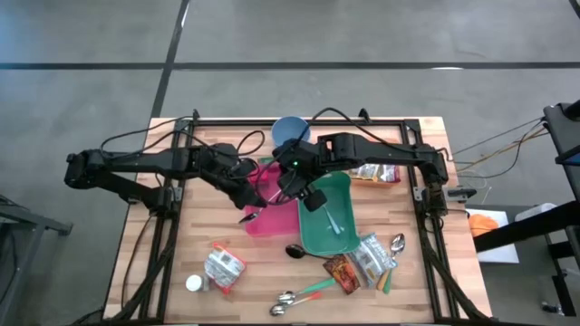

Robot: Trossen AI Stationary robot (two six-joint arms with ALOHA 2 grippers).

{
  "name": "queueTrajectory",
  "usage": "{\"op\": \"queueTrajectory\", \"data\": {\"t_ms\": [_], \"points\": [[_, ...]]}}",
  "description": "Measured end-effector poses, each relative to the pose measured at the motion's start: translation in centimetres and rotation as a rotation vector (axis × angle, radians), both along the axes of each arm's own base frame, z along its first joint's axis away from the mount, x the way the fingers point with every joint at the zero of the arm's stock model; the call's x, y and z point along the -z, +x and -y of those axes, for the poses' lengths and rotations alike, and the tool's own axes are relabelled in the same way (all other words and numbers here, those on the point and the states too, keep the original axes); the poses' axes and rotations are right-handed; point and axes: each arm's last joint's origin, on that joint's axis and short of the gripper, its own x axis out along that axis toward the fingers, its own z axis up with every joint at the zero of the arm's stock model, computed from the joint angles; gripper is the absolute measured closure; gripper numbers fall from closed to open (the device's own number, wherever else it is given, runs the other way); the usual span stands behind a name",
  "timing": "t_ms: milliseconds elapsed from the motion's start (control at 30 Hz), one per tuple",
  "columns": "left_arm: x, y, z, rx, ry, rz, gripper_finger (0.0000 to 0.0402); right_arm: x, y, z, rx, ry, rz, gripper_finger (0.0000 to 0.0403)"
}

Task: Pick & Place Food Item
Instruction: Put the silver spoon into the green bin

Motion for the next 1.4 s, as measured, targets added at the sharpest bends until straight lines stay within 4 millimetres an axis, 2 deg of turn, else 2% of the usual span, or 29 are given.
{"op": "queueTrajectory", "data": {"t_ms": [267,600,1067,1400], "points": [[-0.1,0.0,0.0,0.005,-0.006,0.009,0.04,0.1,-0.1,0.0,-0.011,-0.002,-0.01,0.0379],[-0.2,0.1,0.0,0.014,0.006,0.033,0.039,0.1,-0.4,-0.1,0.029,0.041,-0.038,0.0392],[-0.8,0.5,-0.6,-0.071,0.115,0.116,0.0242,0.6,-1.3,-0.1,0.311,0.218,-0.157,0.0394],[-3.0,-0.9,-2.4,-0.343,0.248,0.229,0.0192,0.4,-2.4,-0.3,0.477,0.362,-0.24,0.0394]]}}
